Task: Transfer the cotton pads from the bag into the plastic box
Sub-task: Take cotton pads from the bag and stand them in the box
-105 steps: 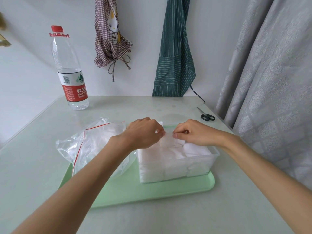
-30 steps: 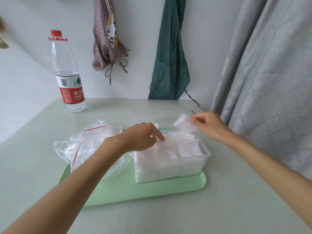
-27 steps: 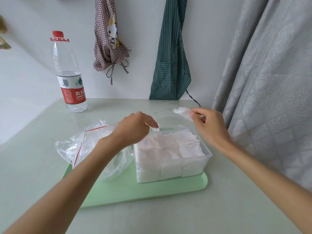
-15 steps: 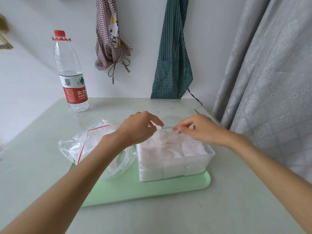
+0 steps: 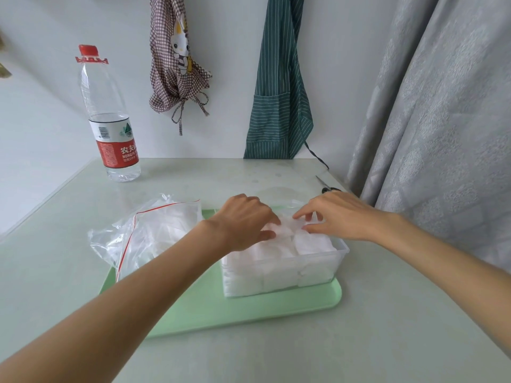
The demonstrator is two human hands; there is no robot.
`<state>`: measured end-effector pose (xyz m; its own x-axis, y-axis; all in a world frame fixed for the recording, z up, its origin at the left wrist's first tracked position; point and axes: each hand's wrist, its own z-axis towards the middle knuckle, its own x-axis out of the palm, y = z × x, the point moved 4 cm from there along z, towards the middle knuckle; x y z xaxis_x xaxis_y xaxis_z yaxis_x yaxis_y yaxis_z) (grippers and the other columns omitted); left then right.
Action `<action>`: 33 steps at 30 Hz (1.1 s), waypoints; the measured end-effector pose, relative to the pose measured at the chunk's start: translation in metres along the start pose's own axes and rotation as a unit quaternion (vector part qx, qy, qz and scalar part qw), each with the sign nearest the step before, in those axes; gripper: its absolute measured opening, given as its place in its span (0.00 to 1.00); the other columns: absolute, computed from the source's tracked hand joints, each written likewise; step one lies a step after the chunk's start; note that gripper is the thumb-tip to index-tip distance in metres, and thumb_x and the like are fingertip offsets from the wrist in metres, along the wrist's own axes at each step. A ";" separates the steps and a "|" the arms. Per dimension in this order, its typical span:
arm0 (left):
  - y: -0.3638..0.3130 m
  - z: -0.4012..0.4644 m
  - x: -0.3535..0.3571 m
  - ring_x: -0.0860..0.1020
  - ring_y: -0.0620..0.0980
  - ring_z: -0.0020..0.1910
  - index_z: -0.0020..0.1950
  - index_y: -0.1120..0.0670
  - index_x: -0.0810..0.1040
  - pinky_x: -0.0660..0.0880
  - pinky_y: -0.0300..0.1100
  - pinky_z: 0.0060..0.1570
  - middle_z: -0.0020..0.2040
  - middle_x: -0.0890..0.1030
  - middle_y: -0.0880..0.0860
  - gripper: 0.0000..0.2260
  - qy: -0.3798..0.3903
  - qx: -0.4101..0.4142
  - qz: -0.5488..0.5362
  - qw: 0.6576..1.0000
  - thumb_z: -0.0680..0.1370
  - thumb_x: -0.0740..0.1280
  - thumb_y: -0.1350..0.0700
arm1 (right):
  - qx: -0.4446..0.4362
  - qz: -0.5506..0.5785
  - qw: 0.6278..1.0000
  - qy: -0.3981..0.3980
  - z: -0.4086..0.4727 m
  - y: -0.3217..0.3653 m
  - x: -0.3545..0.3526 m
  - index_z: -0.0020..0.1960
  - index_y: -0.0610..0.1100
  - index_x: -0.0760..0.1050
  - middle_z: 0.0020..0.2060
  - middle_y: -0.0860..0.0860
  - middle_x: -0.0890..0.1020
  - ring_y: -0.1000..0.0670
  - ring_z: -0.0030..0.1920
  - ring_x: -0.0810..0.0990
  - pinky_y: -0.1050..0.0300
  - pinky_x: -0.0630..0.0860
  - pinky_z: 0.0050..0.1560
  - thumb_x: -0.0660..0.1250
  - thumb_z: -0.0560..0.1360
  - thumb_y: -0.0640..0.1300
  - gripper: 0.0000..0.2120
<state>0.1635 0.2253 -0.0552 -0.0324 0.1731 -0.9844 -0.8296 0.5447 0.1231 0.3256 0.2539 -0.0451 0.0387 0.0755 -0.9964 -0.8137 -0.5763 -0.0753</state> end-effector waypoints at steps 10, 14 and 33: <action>-0.010 0.003 0.001 0.75 0.51 0.61 0.67 0.43 0.72 0.66 0.40 0.48 0.66 0.74 0.45 0.16 0.035 -0.020 0.011 0.999 0.79 0.61 0.44 | 0.013 0.075 0.997 0.013 -0.001 0.004 0.016 0.56 0.59 0.78 0.49 0.55 0.79 0.57 0.45 0.77 0.55 0.75 0.48 0.69 0.72 0.57 0.13; -0.004 -0.018 -0.010 0.74 0.49 0.62 0.66 0.41 0.73 0.68 0.42 0.54 0.64 0.76 0.45 0.16 -0.020 -0.096 -0.116 0.988 0.79 0.62 0.46 | 0.041 0.103 0.994 0.024 0.002 0.002 0.006 0.52 0.59 0.80 0.47 0.54 0.81 0.57 0.44 0.79 0.55 0.76 0.49 0.72 0.70 0.55 0.11; 0.096 -0.197 0.048 0.73 0.43 0.63 0.59 0.40 0.77 0.66 0.37 0.48 0.59 0.69 0.28 0.12 -0.283 -0.402 -0.268 0.828 0.79 0.63 0.54 | -0.001 0.129 0.981 -0.144 0.057 0.209 0.010 0.52 0.53 0.82 0.47 0.52 0.80 0.50 0.53 0.71 0.58 0.61 0.53 0.65 0.73 0.60 0.15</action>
<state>-0.0276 0.1249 -0.1153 0.5394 0.5645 -0.6248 -0.7505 -0.0142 -0.6607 0.1226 0.1806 -0.0688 -0.3345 0.1539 -0.9297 -0.7738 -0.6080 0.1777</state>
